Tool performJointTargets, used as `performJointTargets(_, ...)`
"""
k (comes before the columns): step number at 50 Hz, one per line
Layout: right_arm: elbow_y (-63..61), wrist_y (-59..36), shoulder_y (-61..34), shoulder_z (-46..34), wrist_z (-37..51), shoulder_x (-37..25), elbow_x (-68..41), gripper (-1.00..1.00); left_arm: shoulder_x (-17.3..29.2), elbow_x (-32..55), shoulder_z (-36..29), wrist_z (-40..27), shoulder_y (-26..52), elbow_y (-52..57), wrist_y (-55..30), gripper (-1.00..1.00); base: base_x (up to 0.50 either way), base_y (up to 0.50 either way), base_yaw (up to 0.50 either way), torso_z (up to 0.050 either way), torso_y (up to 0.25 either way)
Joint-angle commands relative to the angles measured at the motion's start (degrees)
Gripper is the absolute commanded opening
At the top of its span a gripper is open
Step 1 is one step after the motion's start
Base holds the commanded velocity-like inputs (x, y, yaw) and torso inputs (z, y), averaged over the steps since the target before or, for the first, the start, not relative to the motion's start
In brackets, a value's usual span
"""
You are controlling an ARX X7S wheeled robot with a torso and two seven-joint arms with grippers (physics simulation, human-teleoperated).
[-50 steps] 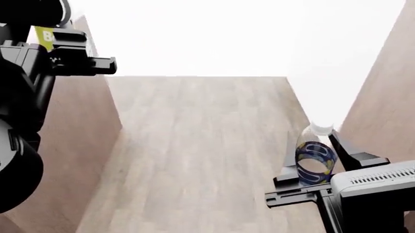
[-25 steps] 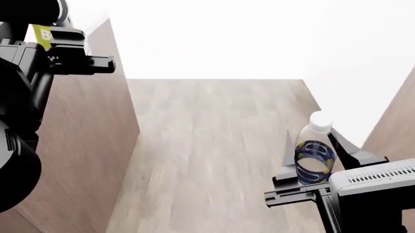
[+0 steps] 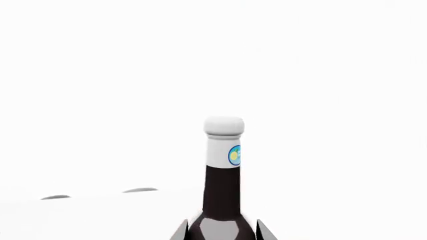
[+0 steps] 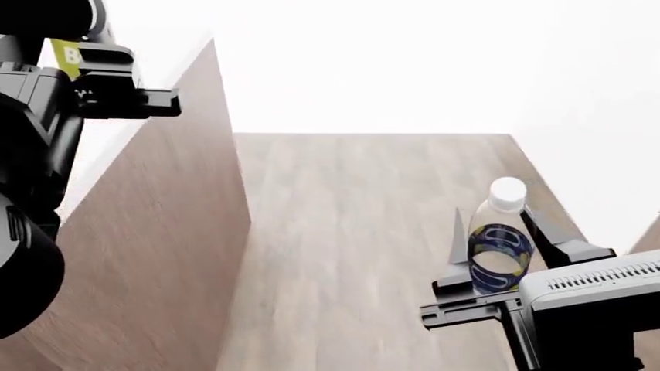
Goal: Move the drinks to the dining counter.
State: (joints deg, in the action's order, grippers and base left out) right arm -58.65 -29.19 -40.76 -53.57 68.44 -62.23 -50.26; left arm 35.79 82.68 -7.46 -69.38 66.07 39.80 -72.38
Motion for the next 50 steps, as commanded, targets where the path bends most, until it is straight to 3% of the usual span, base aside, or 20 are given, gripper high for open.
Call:
performJointTargets(1,-0.15,-0.16,-1.05,0.02,0.29,-0.19,1.05,-1.00,0.32,0.00,0.02,-0.37,0.00,0.07,0.68,-1.00,0.27,0.50,0.00,0.000,0.000)
performJointTargets(9,-0.81,-0.79,-1.77,-0.53,1.39,-0.58,1.63,-1.00,0.52,-0.01,-0.01,-0.27,-0.25,0.07,1.12,-1.00,0.21,0.50,0.00,0.000,0.003)
performJointTargets(12,-0.81,3.86,-0.34,-0.67,1.23,-1.86,3.37,-1.00,0.68,0.11,0.12,-0.24,-0.45,0.09,1.34,-1.00,0.00,0.00,0.00,0.000,0.000)
performJointTargets(13,-0.91,-0.14,-1.94,-1.83,1.06,-1.00,2.83,-1.00,0.69,0.15,0.16,-0.23,-0.52,0.06,1.43,-1.00,0.00,0.00,0.00,0.000,0.000)
performJointTargets(17,-1.06,-1.42,-4.19,-3.37,3.19,-0.76,1.79,-1.00,0.72,0.39,-0.06,-0.37,-0.17,-0.14,1.38,-1.00,0.00,0.37,0.00,0.000,0.002)
performJointTargets(50,-0.23,-3.07,-8.12,-6.68,3.08,0.69,-0.18,-1.00,1.84,-2.30,-0.32,2.07,-2.80,0.20,3.75,-1.00,0.00,0.50,0.00,0.001,0.001)
